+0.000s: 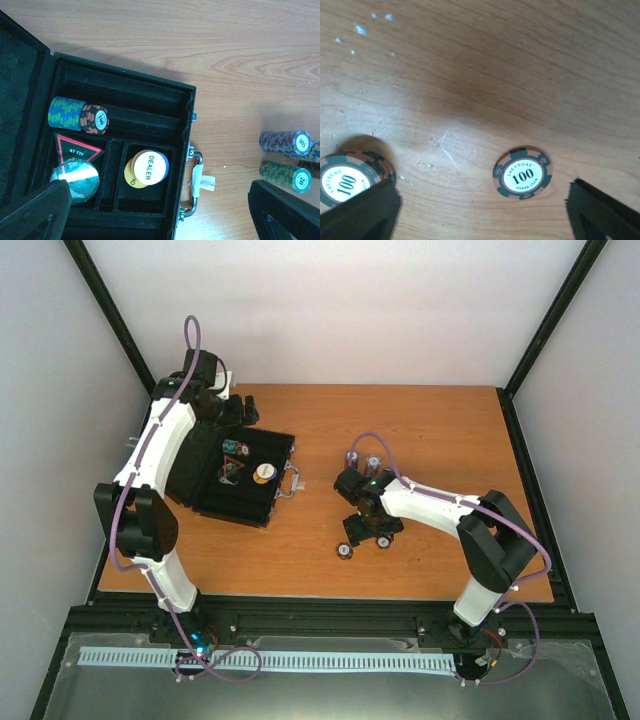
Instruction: Pack up texas hold em set
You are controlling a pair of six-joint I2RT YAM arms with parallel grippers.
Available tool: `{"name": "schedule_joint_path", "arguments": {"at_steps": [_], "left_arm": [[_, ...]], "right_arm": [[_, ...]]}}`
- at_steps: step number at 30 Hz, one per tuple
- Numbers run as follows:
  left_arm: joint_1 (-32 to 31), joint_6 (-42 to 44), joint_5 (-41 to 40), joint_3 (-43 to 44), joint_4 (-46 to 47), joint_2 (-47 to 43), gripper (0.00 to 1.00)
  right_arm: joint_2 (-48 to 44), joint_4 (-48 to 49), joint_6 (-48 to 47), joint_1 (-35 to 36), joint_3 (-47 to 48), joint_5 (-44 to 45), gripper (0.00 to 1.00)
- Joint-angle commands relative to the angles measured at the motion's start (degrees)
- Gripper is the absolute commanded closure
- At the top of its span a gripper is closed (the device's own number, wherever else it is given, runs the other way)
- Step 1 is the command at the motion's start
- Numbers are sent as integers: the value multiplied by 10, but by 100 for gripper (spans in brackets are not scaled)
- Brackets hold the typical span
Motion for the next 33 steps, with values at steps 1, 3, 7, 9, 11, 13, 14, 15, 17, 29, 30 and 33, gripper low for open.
{"name": "schedule_joint_path", "arguments": {"at_steps": [1, 3, 7, 9, 11, 13, 14, 15, 17, 29, 30, 33], "left_arm": [[5, 4, -5, -3, 2, -15, 0], [5, 5, -5, -4, 2, -14, 0], [6, 4, -4, -6, 4, -14, 0], [6, 3, -4, -6, 6, -13, 0], [6, 3, -5, -6, 5, -11, 0], [6, 4, -5, -6, 5, -10, 0], [5, 4, -6, -6, 4, -10, 0], [6, 5, -6, -5, 3, -9, 0], [6, 5, -6, -5, 4, -6, 0], [6, 4, -9, 8, 0, 2, 0], [6, 4, -8, 9, 0, 4, 0], [5, 3, -7, 15, -4, 9, 0]], "right_arm": [[-29, -2, -7, -7, -11, 3, 1], [-40, 3, -10, -14, -21, 3, 0], [-44, 14, -20, -41, -44, -12, 0], [-45, 28, -24, -57, -58, -27, 0], [-41, 37, -30, -71, -66, -41, 3], [-34, 40, -35, -72, -68, -42, 6], [-30, 41, -37, -72, -69, -43, 7], [-25, 43, -39, -72, -70, -44, 9], [-17, 50, -41, -72, -74, -45, 11], [10, 83, -54, -81, -93, -58, 19], [12, 84, -57, -82, -93, -58, 20], [18, 85, -58, -83, -93, -59, 28]]}}
